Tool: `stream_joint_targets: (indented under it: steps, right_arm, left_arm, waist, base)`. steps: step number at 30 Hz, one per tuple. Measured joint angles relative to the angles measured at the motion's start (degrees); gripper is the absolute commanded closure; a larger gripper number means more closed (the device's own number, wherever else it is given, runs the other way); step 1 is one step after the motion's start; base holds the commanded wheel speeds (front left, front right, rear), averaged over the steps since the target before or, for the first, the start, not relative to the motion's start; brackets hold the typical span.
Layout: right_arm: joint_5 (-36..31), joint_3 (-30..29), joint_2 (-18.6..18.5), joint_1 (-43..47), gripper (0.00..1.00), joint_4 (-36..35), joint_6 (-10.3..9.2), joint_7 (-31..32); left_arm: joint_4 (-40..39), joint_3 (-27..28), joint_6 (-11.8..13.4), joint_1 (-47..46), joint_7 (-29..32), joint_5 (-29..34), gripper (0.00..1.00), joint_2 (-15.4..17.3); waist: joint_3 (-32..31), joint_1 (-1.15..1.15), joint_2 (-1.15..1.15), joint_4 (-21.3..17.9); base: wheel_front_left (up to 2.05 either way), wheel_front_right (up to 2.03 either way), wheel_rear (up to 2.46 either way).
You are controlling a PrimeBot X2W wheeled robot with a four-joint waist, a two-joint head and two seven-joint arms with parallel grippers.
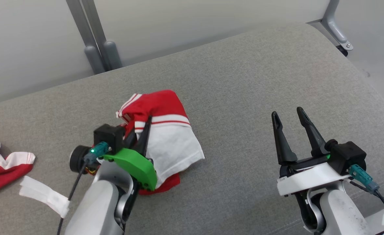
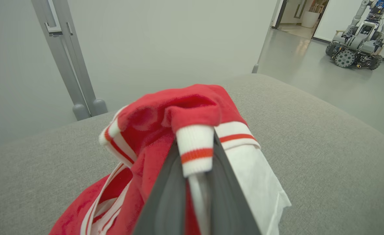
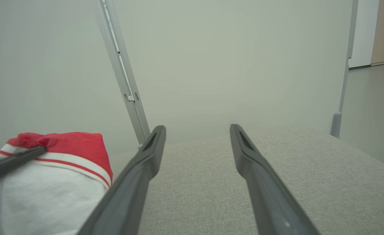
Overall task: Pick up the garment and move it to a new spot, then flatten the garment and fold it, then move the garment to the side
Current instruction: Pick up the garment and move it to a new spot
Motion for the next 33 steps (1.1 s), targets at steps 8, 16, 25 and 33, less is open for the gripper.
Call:
stream_joint_targets:
  steps: [8, 16, 25, 33]
  right_arm:
    - [-0.81, 0.51, 0.03, -0.46, 0.0, 0.56, 0.0, 0.0]
    - [-1.72, 0.35, -0.1, -0.51, 0.0, 1.05, 0.0, 0.0]
    - [-1.35, -0.23, -1.21, 0.6, 0.0, 1.08, 0.0, 0.0]
    - [-0.04, -0.98, -1.33, 2.26, 0.0, 0.86, 0.0, 0.0]
  left_arm:
    - [19.89, -5.52, -2.03, -2.19, -8.11, 1.11, 0.0, -2.76]
    - [21.35, -5.84, -2.59, -5.11, -13.23, 0.51, 0.0, -2.71]
    - [7.83, -0.24, 1.37, 1.05, -14.12, -2.59, 0.0, 2.12]
    - [-0.36, 5.21, 5.26, 11.34, -15.3, -3.08, 0.0, 5.72]
  waist:
    - [0.78, 0.0, 0.0, 1.1]
    - [-0.01, 0.0, 0.0, 4.78]
    - [-2.55, 0.0, 0.0, 8.46]
    - [-3.58, 0.0, 0.0, 10.12]
  base:
    - [0.0, 0.0, 0.0]
    - [0.0, 0.0, 0.0]
    - [0.0, 0.0, 0.0]
    - [0.0, 0.0, 0.0]
